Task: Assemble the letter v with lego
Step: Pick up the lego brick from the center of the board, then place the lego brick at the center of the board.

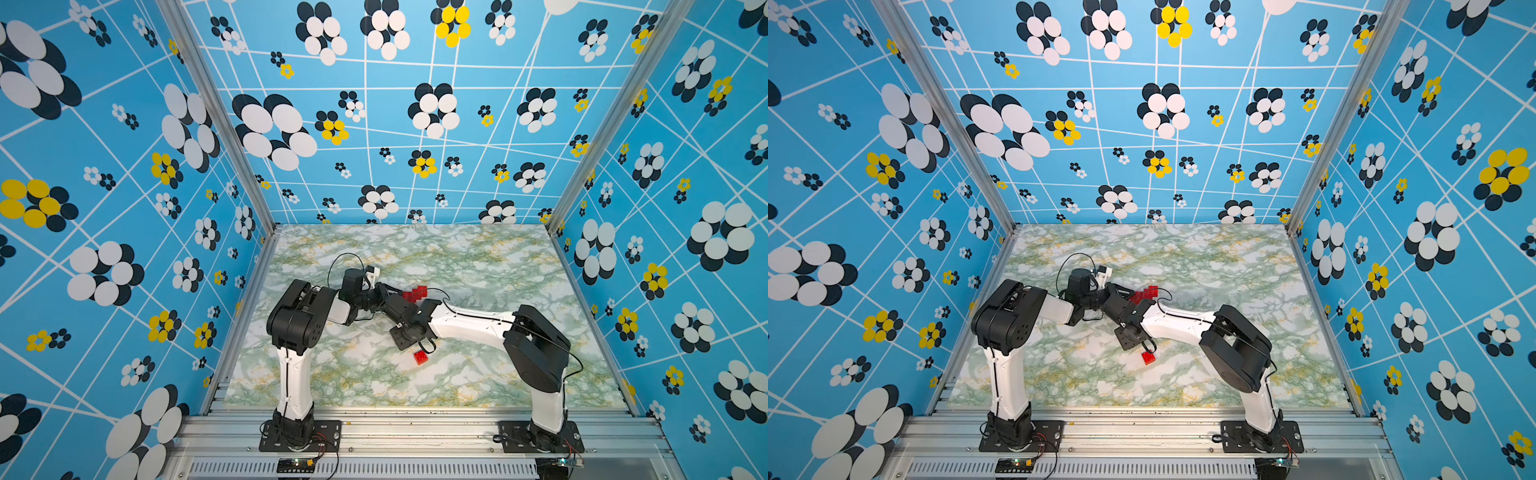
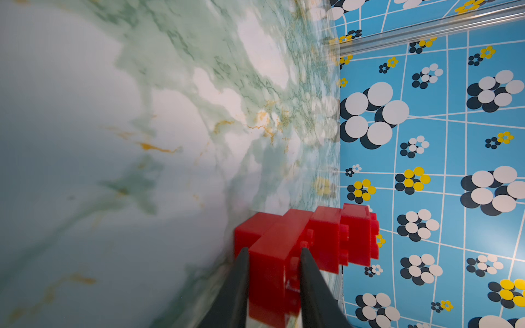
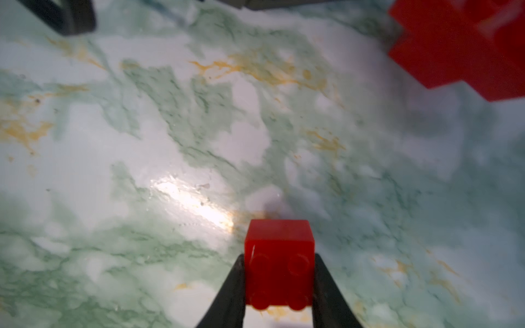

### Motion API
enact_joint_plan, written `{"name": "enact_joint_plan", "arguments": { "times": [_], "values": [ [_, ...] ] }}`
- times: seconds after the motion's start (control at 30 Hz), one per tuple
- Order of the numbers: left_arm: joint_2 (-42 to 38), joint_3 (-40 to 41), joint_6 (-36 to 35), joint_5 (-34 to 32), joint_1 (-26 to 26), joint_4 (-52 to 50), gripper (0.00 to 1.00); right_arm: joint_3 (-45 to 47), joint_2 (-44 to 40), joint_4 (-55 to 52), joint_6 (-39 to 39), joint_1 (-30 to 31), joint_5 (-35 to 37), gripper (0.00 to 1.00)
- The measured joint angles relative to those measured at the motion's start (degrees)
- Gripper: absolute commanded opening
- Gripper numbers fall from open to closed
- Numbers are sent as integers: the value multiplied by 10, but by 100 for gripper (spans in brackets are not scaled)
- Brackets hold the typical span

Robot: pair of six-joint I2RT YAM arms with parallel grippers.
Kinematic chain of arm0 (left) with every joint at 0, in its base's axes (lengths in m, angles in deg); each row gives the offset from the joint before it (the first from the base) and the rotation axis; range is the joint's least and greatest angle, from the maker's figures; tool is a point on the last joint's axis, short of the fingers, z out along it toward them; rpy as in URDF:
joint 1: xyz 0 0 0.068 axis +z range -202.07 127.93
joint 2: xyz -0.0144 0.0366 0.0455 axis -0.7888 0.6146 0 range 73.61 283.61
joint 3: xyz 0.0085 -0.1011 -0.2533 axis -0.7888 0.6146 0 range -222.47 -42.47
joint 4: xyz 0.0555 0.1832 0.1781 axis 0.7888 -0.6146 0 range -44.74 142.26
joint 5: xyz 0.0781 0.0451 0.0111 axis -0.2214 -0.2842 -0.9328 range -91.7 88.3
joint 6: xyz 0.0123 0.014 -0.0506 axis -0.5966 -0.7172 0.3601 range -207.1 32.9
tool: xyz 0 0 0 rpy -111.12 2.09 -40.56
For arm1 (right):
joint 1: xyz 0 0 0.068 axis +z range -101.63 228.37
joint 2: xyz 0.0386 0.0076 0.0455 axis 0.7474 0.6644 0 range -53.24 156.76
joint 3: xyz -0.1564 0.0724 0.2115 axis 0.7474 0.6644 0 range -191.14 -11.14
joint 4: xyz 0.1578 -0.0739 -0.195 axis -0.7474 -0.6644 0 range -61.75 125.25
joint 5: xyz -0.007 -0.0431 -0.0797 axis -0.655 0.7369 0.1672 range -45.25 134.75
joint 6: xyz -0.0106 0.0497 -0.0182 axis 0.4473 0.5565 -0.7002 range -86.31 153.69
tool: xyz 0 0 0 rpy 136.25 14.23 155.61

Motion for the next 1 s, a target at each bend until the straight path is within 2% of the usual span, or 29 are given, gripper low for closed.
{"name": "enact_joint_plan", "arguments": {
  "times": [0.17, 0.47, 0.67, 0.87, 1.0],
  "values": [
    [0, 4, 2, 0, -11, 6, 0, 75, -75, -7, 82, -22, 26, 34],
    [0, 18, 11, -7, -28, 31, 0, 109, -78, -4, 112, -47, 39, 36],
    [0, 19, 16, -10, -31, 35, 0, 124, -76, 5, 114, -53, 37, 44],
    [0, 19, 17, -11, -31, 35, 0, 124, -76, 3, 113, -53, 35, 62],
    [0, 19, 17, -11, -31, 35, 0, 118, -95, -33, 110, -52, 41, 63]
  ]
}}
